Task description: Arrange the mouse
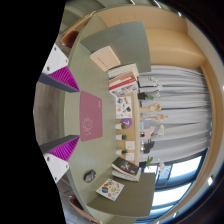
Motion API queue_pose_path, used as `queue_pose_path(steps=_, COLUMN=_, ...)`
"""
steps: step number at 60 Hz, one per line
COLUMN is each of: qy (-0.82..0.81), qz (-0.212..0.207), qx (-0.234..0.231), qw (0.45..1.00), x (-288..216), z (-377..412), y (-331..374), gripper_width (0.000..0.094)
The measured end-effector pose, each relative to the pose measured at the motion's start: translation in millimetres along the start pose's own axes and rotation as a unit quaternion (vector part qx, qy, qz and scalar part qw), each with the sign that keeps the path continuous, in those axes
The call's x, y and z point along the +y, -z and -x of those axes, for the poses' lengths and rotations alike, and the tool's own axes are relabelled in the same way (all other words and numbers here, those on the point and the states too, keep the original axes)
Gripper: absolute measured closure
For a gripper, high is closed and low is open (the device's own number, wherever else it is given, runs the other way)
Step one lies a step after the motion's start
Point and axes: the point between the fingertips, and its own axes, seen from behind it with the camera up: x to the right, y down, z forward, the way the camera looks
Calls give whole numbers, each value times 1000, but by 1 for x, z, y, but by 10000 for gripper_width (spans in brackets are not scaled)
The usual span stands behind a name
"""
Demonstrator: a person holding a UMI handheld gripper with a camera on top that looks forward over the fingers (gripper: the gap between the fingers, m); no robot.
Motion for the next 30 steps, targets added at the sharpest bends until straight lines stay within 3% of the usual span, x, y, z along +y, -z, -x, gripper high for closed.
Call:
queue_pose_path(steps=10, qy=-7, qz=49, qx=27, qw=998, x=45, z=-47, y=2, gripper_width=70)
queue_pose_path(steps=18, qy=-18, qz=83, qx=62, qw=994, x=95, z=-133, y=4, gripper_width=69)
queue_pose_path(steps=30, qy=-36, qz=109, qx=121, qw=986, x=108, z=-242, y=-15, gripper_width=89)
